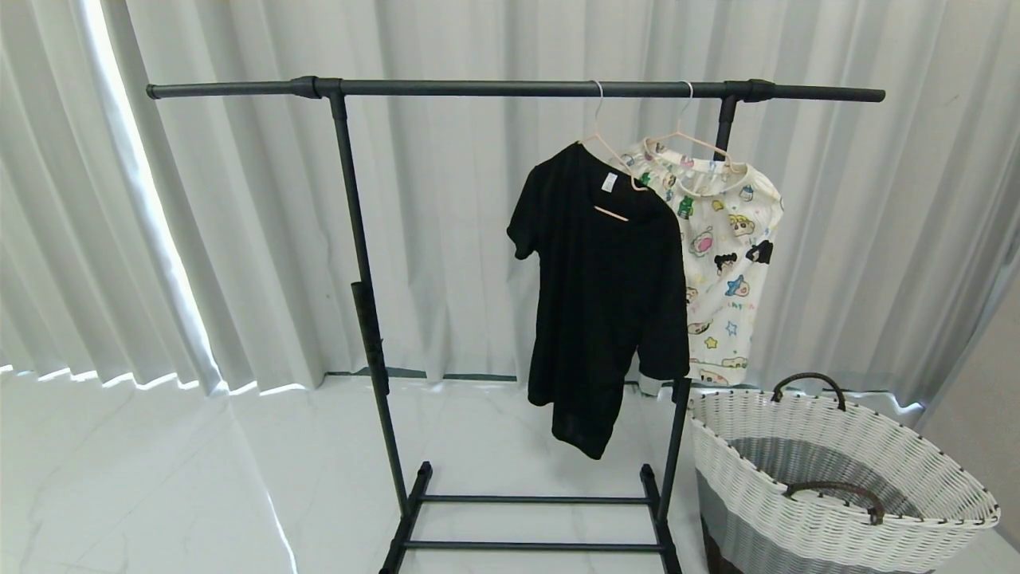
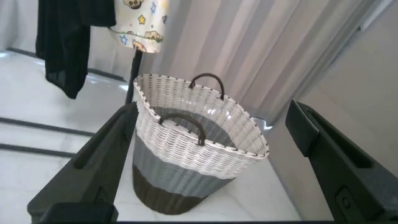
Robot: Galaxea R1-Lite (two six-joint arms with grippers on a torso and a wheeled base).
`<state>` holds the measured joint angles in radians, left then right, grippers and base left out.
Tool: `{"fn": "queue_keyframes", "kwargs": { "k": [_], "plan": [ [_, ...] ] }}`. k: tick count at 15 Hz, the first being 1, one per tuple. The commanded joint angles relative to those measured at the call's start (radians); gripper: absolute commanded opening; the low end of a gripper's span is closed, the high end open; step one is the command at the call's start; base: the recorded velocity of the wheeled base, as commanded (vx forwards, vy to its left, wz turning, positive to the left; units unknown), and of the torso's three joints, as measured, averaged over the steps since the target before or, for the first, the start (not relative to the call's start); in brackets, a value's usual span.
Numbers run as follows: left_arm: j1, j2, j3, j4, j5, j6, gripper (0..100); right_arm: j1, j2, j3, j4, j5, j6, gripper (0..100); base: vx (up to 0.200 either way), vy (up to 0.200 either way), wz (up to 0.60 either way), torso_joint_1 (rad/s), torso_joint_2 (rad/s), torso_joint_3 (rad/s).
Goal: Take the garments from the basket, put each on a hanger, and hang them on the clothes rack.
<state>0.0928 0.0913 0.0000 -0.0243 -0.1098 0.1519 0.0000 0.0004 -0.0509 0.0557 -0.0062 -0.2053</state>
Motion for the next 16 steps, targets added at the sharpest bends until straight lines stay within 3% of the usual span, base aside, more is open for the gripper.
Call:
{"fn": "queue_keyframes", "kwargs": {
  "k": [1, 2, 3, 4, 5, 10, 12, 14, 16],
  "plan": [
    [-0.016, 0.002, 0.000, 0.001, -0.001, 0.000, 100, 0.000, 0.000, 0.013, -0.005, 0.046, 0.198, 100, 0.000, 0.000, 0.00, -0.022, 0.06, 0.051],
    [-0.071, -0.013, 0.000, 0.004, -0.002, -0.003, 100, 0.000, 0.000, 0.014, -0.010, 0.077, 0.224, 100, 0.000, 0.000, 0.00, 0.000, 0.00, 0.000],
    [-0.107, -0.027, 0.000, 0.004, -0.002, -0.008, 100, 0.000, 0.000, 0.016, -0.016, 0.084, 0.198, 100, 0.000, 0.000, 0.00, 0.000, 0.00, 0.000],
    [-0.122, -0.036, 0.000, 0.004, -0.002, -0.006, 100, 0.000, 0.000, 0.019, -0.024, 0.101, 0.081, 100, 0.000, 0.000, 0.00, 0.000, 0.00, 0.000],
    [-0.120, -0.041, 0.000, 0.006, -0.001, -0.008, 100, 0.000, 0.000, 0.019, -0.024, 0.120, 0.070, 100, 0.000, 0.000, 0.00, 0.000, 0.00, 0.000],
    [-0.100, -0.091, 0.000, 0.006, 0.001, -0.017, 100, 0.000, 0.000, 0.023, -0.028, 0.138, 0.112, 100, 0.000, 0.000, 0.00, 0.000, 0.00, 0.000],
    [-0.100, -0.091, 0.000, 0.006, 0.001, -0.017, 100, 0.002, 0.000, 0.051, -0.085, 0.221, 0.118, 100, 0.000, 0.000, 0.00, 0.000, 0.00, 0.000],
    [-0.100, -0.091, 0.000, 0.006, 0.001, -0.017, 100, 0.002, 0.000, 0.051, -0.083, 0.218, 0.121, 100, 0.000, 0.000, 0.00, 0.000, 0.00, 0.000],
    [-0.100, -0.091, 0.000, 0.006, 0.001, -0.017, 100, 0.000, 0.000, 0.051, -0.103, 0.094, 0.136, 100, 0.000, 0.000, 0.00, 0.000, 0.00, 0.000]
  ]
}}
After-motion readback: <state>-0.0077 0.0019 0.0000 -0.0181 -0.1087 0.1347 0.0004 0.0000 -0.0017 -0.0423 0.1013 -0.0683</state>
